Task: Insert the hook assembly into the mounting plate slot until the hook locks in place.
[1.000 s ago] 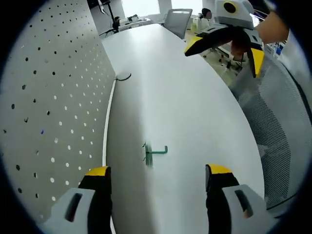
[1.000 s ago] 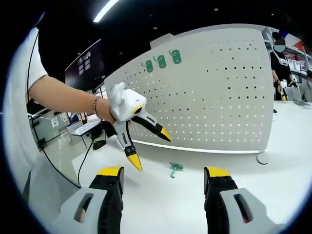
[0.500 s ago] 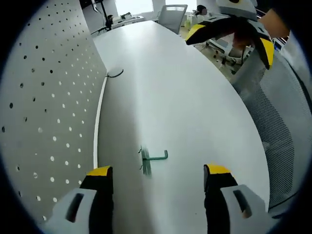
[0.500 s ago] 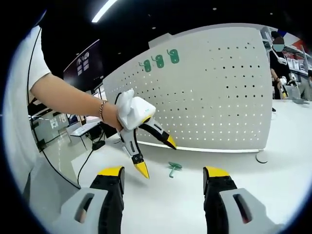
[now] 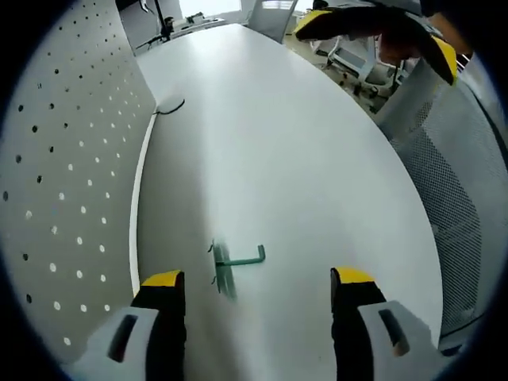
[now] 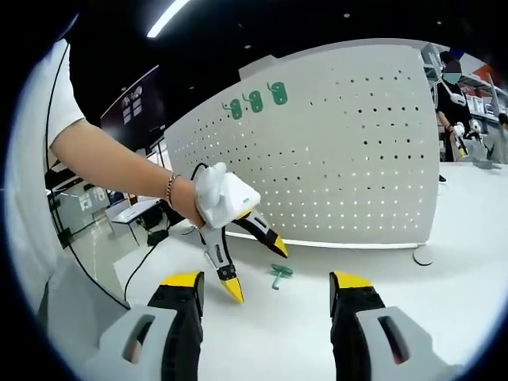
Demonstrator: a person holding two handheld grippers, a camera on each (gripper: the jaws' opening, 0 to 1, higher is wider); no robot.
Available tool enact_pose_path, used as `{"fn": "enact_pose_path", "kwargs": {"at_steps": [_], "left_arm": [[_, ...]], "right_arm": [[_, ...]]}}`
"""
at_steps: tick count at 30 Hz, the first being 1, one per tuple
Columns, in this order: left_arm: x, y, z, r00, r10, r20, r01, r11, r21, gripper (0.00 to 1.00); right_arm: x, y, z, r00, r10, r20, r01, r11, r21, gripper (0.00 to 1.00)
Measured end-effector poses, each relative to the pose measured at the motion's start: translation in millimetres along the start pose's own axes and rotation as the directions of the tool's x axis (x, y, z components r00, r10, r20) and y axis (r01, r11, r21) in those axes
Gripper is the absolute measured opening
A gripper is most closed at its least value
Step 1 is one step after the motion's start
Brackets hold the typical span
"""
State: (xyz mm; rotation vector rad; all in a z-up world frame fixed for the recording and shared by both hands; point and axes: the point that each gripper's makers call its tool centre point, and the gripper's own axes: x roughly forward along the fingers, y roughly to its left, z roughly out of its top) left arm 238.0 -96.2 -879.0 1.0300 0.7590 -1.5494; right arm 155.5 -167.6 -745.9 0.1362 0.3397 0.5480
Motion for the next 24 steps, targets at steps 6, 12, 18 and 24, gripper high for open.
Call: {"fn": "enact_pose_path", "kwargs": {"at_steps": [6,12,18,24], "left_arm": [[5.0,-0.5,-2.2,1.0,-0.015,-0.006,0.015,1.0,-0.011,0.75],[6.5,-1.3,-2.5,0.999,-0.032,-0.001,0.032,0.999,-0.039,0.75],[6.1,-2.3,-3.5,0.999,-0.032,0.015,0.032,0.999,-0.033,0.74],[3.3,1.9,-3.9,0.999,-0.014,0.038,0.016,0.998,-0.059,0.62]], "right_arm": [[-0.2,4.3,-0.2,1.0,0.008,-0.011,-0.008,1.0,-0.026,0.6],[2.0,6.6,-0.9,1.0,0.02,-0.015,-0.021,0.999,-0.037,0.6],[1.5,3.6,-1.2,1.0,0.013,-0.012,-0.013,1.0,-0.028,0.59],[1.3,1.5,-1.0,1.0,0.005,-0.011,-0.005,1.0,-0.019,0.58]]}}
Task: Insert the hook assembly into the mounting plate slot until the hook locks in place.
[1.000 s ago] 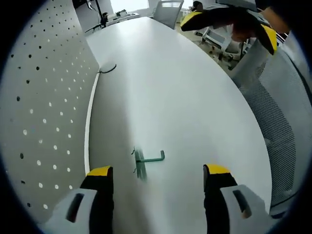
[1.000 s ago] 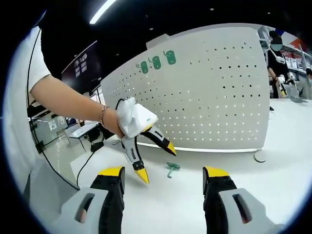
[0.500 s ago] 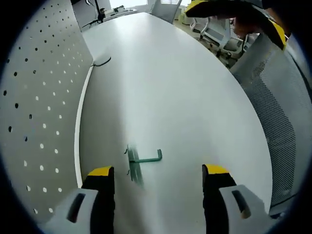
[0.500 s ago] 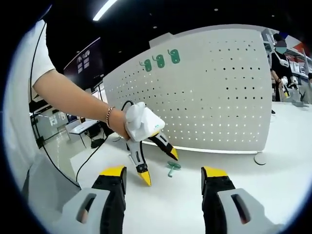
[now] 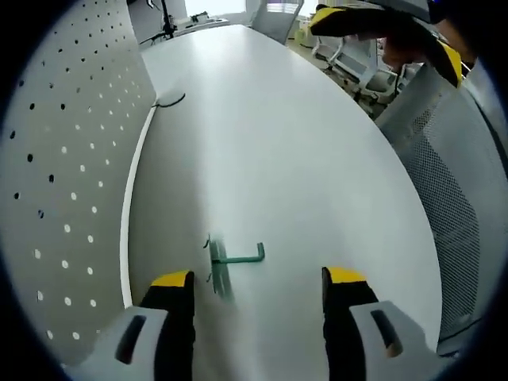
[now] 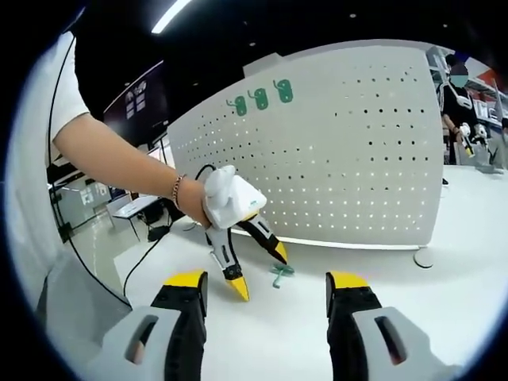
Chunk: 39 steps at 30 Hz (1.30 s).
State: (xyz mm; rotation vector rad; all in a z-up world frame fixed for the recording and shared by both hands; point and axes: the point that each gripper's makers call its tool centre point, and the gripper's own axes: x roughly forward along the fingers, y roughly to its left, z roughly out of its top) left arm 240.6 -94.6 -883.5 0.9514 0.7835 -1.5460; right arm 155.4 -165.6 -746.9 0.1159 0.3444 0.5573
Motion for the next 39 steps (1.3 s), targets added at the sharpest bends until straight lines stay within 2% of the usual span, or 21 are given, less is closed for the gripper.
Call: {"fn": "enact_pose_path", "kwargs": {"at_steps": [3,6,13,20,27,35,39], "left_arm": [[0,5.8,0.5,0.999,0.025,0.032,-0.024,0.999,-0.04,0.54],[-2,8.0,-0.7,0.999,0.038,0.028,-0.036,0.998,-0.053,0.44],[-1,9.8,-0.7,0.999,0.046,0.02,-0.044,0.997,-0.063,0.38],[-2,16.0,0.1,0.997,0.079,0.025,-0.076,0.991,-0.108,0.31],[-1,22.7,1.3,0.995,0.104,0.004,-0.102,0.983,-0.151,0.21],[-2,27.6,-0.6,0.99,0.141,-0.025,-0.143,0.98,-0.139,0.05],[-2,29.5,-0.7,0.989,0.147,-0.034,-0.15,0.979,-0.137,0.04]], "right_arm": [[0,0,0.4,1.0,-0.001,0.001,0.001,1.0,0.008,0.58],[-1,-1,0.7,1.0,-0.004,0.005,0.004,1.0,0.007,0.58],[-1,-2,1.3,1.0,-0.008,0.009,0.008,1.0,0.01,0.57],[-2,-4,2.7,1.0,-0.017,0.013,0.017,1.0,0.017,0.57],[-2,-4,1.7,1.0,-0.018,0.008,0.018,1.0,0.017,0.56],[-2,-4,1.5,1.0,-0.019,0.007,0.019,1.0,0.014,0.55],[-2,-3,1.9,1.0,-0.015,0.005,0.015,1.0,0.013,0.55]]}}
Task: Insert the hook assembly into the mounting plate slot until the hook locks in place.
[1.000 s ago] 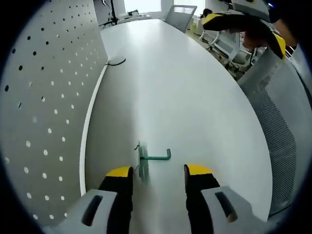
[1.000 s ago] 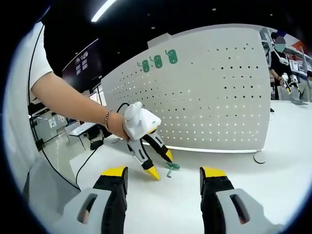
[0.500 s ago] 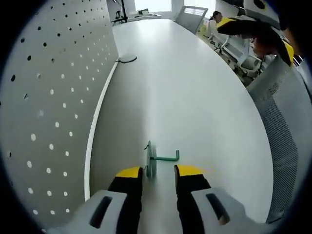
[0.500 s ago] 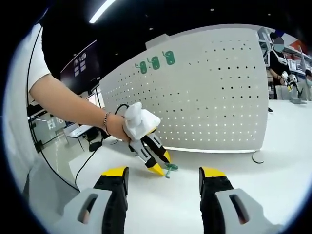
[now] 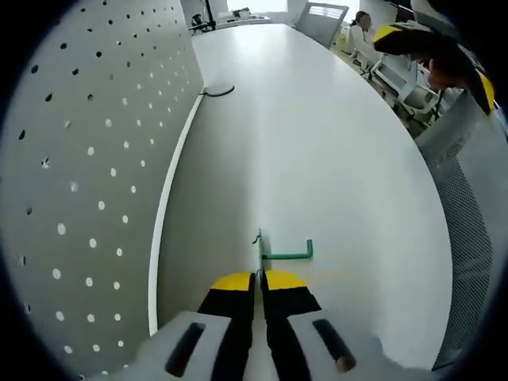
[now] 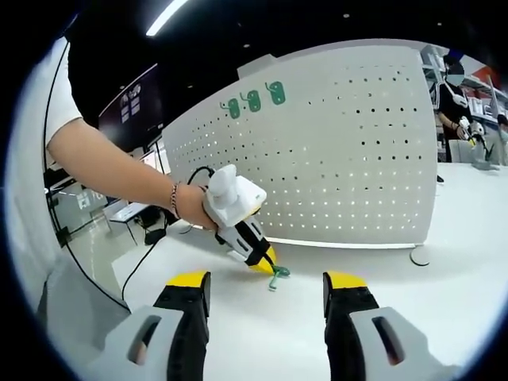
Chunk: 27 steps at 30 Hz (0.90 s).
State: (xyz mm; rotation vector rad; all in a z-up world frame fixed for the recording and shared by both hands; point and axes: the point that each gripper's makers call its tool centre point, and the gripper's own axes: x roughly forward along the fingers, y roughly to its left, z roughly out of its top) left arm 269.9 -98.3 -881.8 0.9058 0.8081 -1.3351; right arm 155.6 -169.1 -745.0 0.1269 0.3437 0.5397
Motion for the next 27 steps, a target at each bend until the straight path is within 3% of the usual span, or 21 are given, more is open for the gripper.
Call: {"fn": "enact_pose_path", "kwargs": {"at_steps": [7,18,22,24,26,27], "left_arm": [[-1,-0.8,0.0,1.0,0.0,-0.002,0.0,1.0,0.027,0.03],[-1,-0.5,-0.4,1.0,0.009,0.013,-0.008,1.0,-0.005,0.03],[-4,-1.8,-1.5,0.999,0.013,0.052,-0.013,1.0,-0.003,0.02],[-10,3.0,14.3,0.984,0.043,0.173,-0.035,0.998,-0.049,0.02],[-14,5.9,14.5,0.981,0.057,0.187,-0.039,0.994,-0.098,0.02],[-19,9.0,20.5,0.971,0.071,0.229,-0.05,0.994,-0.095,0.02]], "right_arm": [[1,2,-0.7,1.0,0.01,-0.004,-0.01,1.0,-0.01,0.56],[1,3,-0.7,1.0,0.012,-0.003,-0.012,1.0,-0.003,0.57],[1,2,-0.2,1.0,0.008,0.001,-0.008,1.0,0.003,0.57],[0,1,0.8,1.0,0.006,0.005,-0.006,1.0,0.008,0.57],[0,0,1.1,1.0,0.004,0.007,-0.004,1.0,0.008,0.57],[0,0,1.6,1.0,0.005,0.009,-0.005,1.0,0.01,0.57]]}}
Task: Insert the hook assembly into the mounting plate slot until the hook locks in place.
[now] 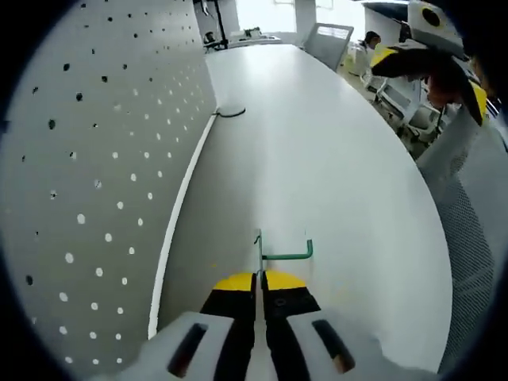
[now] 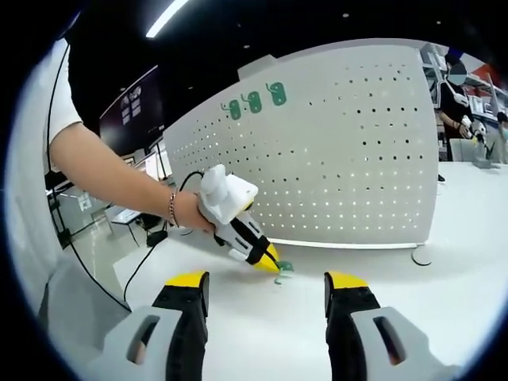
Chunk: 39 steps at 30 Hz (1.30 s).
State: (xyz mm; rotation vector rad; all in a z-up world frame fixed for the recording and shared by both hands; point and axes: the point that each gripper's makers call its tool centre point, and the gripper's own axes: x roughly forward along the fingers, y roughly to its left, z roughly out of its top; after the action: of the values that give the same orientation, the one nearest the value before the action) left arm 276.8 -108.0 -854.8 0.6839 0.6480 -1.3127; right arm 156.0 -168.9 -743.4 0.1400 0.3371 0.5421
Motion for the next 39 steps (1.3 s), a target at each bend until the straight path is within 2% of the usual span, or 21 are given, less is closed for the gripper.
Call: {"fn": "enact_pose_path", "kwargs": {"at_steps": [6,8,16,24,33,39], "left_arm": [[-10,6.8,14.1,0.998,0.01,0.057,-0.006,0.998,-0.061,0.02],[-13,9.4,18.7,0.997,0.025,0.069,-0.023,0.999,-0.04,0.02],[-21,7.0,32.8,0.992,0.024,0.12,-0.019,0.999,-0.037,0.02],[-30,5.3,38.8,0.988,0.029,0.153,-0.026,0.999,-0.023,0.02],[-47,4.9,49.9,0.973,0.056,0.226,-0.048,0.998,-0.039,0.02],[-60,4.1,57.2,0.957,0.079,0.279,-0.065,0.996,-0.06,0.02]], "right_arm": [[0,0,0.7,1.0,0.002,0.003,-0.002,1.0,-0.004,0.57],[0,0,1.8,1.0,0.001,0.006,-0.001,1.0,-0.005,0.57],[-1,1,4.8,1.0,-0.001,0.016,0.002,1.0,-0.004,0.57],[-1,0,6.5,1.0,-0.002,0.024,0.002,1.0,0.0,0.57],[-2,-2,10.8,0.999,-0.003,0.037,0.003,1.0,-0.005,0.57],[-3,-1,14.6,0.999,-0.006,0.039,0.006,1.0,-0.007,0.57]]}}
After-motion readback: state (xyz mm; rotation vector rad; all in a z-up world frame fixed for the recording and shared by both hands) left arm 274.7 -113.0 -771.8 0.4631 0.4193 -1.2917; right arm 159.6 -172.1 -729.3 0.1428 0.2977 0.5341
